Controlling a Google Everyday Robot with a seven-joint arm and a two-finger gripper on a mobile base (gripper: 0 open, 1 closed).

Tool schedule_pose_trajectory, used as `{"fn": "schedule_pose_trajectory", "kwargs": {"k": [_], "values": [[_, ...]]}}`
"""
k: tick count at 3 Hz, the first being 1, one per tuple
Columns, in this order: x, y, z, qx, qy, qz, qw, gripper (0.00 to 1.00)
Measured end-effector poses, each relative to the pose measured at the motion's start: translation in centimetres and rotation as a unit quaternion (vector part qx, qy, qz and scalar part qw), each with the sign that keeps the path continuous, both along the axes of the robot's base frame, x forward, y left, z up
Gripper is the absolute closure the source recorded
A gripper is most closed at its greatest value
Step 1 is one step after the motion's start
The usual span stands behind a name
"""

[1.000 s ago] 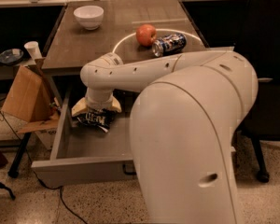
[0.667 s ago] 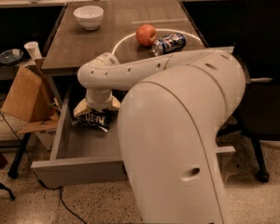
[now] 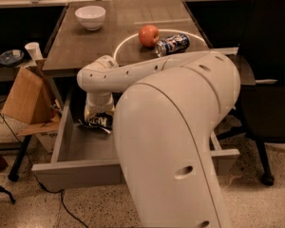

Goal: Pick blue chip bag from top drawer and place on counter

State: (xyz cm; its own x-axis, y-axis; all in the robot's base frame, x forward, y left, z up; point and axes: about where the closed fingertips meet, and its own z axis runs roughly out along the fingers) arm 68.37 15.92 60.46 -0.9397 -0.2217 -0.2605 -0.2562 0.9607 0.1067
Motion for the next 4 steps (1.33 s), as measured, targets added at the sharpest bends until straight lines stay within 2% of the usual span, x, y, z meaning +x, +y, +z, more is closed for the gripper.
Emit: {"fn": "schedule_pose_trajectory", "kwargs": {"k": [1,2,3,4], "values": [[-0.4,-0.7,-0.2,-0.005,-0.005,0.001,1.0000,0.65],[-1.3,-2.6,0.5,-0.010,-0.018,0.003,0.9998,0.89],[-3.2,-5.5,2.2,-0.004,-0.026,0.019,0.9995,1.00],[-5.2,-9.0,5.6,-0.002,-0.040,0.054,0.9977,1.00]]}}
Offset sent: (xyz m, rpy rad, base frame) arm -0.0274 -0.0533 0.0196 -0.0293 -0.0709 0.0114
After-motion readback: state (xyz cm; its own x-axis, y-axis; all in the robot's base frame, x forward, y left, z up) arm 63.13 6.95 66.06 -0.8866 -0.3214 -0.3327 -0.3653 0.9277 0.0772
